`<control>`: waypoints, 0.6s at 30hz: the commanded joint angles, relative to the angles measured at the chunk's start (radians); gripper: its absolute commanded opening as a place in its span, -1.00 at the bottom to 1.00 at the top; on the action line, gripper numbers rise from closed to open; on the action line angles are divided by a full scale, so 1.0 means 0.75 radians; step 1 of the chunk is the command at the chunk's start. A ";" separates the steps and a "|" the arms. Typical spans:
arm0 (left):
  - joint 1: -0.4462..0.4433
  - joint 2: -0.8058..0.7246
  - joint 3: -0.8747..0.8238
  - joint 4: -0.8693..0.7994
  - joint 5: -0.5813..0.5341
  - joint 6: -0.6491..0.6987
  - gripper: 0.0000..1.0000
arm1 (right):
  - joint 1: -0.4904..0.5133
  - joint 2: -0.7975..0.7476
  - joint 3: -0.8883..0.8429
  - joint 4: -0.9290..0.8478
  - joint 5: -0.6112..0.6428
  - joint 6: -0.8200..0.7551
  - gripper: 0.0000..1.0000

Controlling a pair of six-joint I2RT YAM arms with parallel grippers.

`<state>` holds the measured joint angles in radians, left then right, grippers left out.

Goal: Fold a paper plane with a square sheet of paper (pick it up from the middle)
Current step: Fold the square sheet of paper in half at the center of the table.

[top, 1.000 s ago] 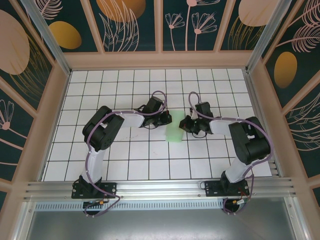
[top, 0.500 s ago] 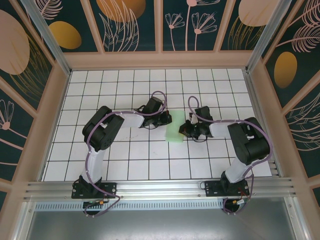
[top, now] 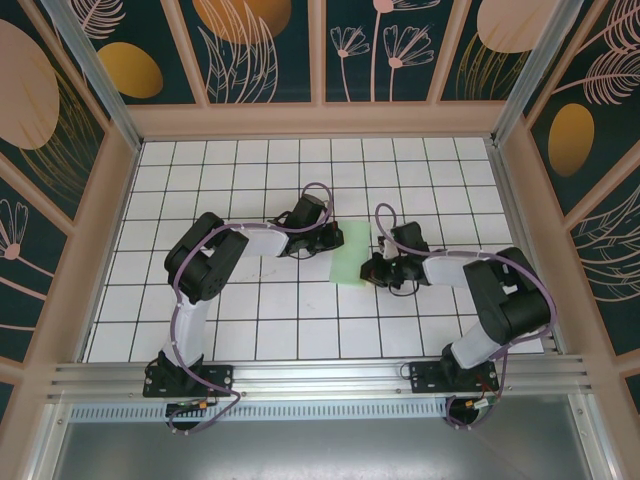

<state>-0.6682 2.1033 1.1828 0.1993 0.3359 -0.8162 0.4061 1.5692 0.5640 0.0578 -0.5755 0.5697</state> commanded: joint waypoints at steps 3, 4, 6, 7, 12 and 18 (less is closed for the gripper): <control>0.016 0.127 -0.100 -0.307 -0.170 0.005 -1.00 | 0.017 -0.059 0.030 -0.152 0.003 -0.070 -0.86; 0.015 0.126 -0.098 -0.309 -0.169 0.007 -1.00 | 0.017 -0.063 0.065 -0.149 0.012 -0.074 -0.86; 0.016 0.124 -0.098 -0.310 -0.170 0.008 -1.00 | 0.015 -0.045 0.128 -0.121 0.011 -0.069 -0.86; 0.016 0.124 -0.098 -0.311 -0.169 0.007 -1.00 | 0.018 -0.025 0.153 -0.101 0.014 -0.058 -0.86; 0.016 0.124 -0.098 -0.309 -0.165 0.003 -1.00 | 0.022 0.117 0.203 -0.021 0.010 -0.027 -0.86; 0.015 0.121 -0.102 -0.313 -0.168 0.002 -1.00 | 0.040 0.158 0.173 -0.043 0.006 -0.037 -0.85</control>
<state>-0.6682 2.1025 1.1805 0.2028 0.3351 -0.8165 0.4248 1.6844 0.7071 0.0372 -0.5694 0.5514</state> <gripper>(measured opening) 0.070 0.075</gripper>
